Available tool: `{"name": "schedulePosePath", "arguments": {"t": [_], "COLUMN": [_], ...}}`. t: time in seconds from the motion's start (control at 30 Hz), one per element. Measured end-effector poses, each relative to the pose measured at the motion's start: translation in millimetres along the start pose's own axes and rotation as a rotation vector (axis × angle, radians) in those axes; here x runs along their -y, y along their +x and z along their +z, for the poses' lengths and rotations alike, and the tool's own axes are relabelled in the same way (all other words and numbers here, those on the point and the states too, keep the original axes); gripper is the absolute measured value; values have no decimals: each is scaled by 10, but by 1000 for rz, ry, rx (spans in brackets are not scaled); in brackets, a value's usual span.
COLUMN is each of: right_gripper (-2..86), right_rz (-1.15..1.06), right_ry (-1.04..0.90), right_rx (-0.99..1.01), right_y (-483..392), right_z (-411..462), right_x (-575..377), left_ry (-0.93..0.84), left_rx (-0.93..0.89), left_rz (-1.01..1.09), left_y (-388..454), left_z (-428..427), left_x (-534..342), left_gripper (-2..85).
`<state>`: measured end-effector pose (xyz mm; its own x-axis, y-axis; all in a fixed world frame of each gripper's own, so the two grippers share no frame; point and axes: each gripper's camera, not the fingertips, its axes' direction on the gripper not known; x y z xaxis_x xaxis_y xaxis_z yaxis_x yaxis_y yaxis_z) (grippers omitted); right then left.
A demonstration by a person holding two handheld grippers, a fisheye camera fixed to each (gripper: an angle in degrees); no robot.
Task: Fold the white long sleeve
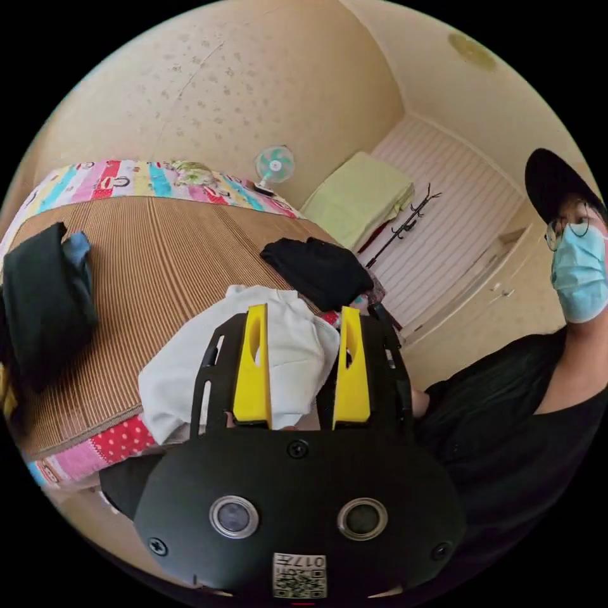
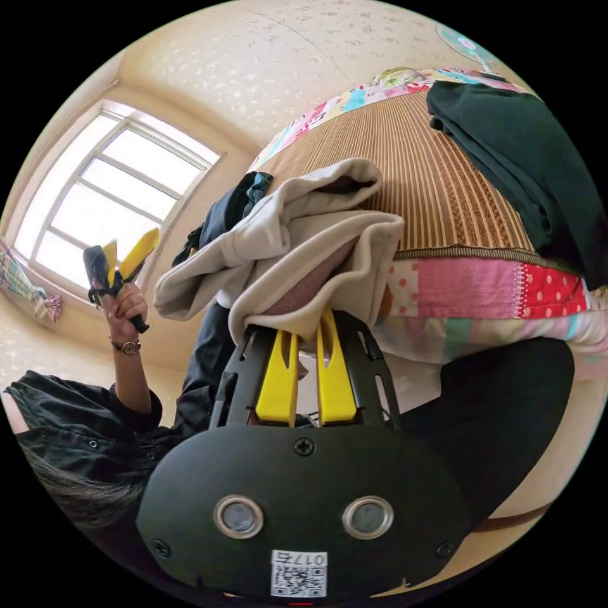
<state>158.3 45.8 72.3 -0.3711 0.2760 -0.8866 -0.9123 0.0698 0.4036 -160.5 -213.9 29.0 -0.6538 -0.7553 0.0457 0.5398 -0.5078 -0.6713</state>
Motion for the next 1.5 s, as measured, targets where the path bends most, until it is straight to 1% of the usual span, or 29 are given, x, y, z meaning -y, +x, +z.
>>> {"name": "schedulePosePath", "arguments": {"t": [0.03, 0.07, 0.1, 0.13, 0.17, 0.2, 0.23, 0.27, 0.3, 0.33, 0.37, 0.4, 0.43, 0.5, 0.63, 0.7, 0.8, 0.87, 0.93, 1.0, 1.03, 1.07, 1.13, 1.17, 1.23, 1.33, 1.4, 1.43, 1.5], "right_gripper": [61, 61, 61, 61, 61, 60, 59, 58, 56, 54, 50, 46, 44, 36, 21, 31, 82, 115, 138, 153, 153, 145, 103, 52, 39, 30, 27, 27, 25], "right_rz": [-3, -9, -16, -20, -26, -29, -32, -45, -76, -95, -142, -204, -240, -418, -663, -747, -719, -643, -629, -680, -694, -721, -748, -745, -746, -630, -520, -517, -557], "right_ry": [5, 12, 15, 16, 16, 12, 9, 0, -21, -38, -67, -84, -89, -45, 118, 337, 593, 672, 623, 420, 374, 293, 200, 181, 255, 515, 787, 861, 1105], "right_rx": [3, 8, 12, 14, 20, 34, 44, 67, 89, 95, 91, 63, 40, -75, -94, -70, -39, -18, 115, 426, 475, 495, 378, 253, 132, -66, -177, -186, -193], "right_y": [-5, -18, -27, -30, -29, -21, -18, -21, -39, -52, -87, -139, -172, -361, -702, -843, -914, -890, -877, -1012, -1086, -1270, -1557, -1693, -1815, -1945, -2136, -2213, -2575], "right_z": [-14, -42, -68, -82, -113, -152, -178, -245, -333, -381, -497, -639, -716, -1078, -1732, -2162, -2493, -2554, -2533, -2278, -2175, -1950, -1636, -1501, -1538, -2103, -2824, -3021, -3624], "right_x": [-5, -19, -36, -48, -78, -116, -141, -197, -261, -294, -371, -470, -525, -797, -1168, -1354, -1385, -1271, -1073, -783, -745, -715, -718, -706, -687, -605, -698, -768, -1115], "left_ry": [-41, -149, -292, -369, -472, -486, -470, -398, -257, -168, -14, 114, 184, 367, 434, 446, 423, 395, 388, 385, 383, 379, 377, 376, 379, 435, 513, 535, 641], "left_rx": [25, 103, 217, 289, 455, 563, 566, 480, 329, 249, 104, 14, -4, -59, -264, -345, -442, -500, -514, -490, -483, -470, -452, -436, -402, -345, -212, -168, -87], "left_rz": [38, 115, 189, 223, 247, 223, 205, 138, 60, 23, -30, -51, -48, 72, 210, 295, 389, 403, 396, 352, 344, 330, 320, 312, 302, 299, 302, 300, 219], "left_y": [125, 345, 507, 555, 560, 490, 447, 345, 240, 188, 92, 46, 57, 271, 593, 800, 1007, 1083, 1137, 1157, 1158, 1159, 1161, 1163, 1164, 1154, 1210, 1238, 1369], "left_z": [97, 344, 662, 829, 1093, 1173, 1139, 923, 534, 297, -152, -568, -775, -1442, -1930, -2082, -2189, -2236, -2303, -2408, -2437, -2501, -2611, -2692, -2836, -3199, -3531, -3601, -3756], "left_x": [34, 79, 73, 45, -48, -141, -178, -212, -212, -214, -224, -235, -245, -226, -50, 32, 140, 214, 259, 300, 305, 306, 282, 257, 214, 72, -152, -227, -636], "left_gripper": [160, 158, 152, 137, 106, 66, 46, 40, 34, 32, 27, 24, 23, 19, 16, 16, 17, 17, 18, 18, 17, 17, 16, 16, 17, 18, 18, 17, 15]}}
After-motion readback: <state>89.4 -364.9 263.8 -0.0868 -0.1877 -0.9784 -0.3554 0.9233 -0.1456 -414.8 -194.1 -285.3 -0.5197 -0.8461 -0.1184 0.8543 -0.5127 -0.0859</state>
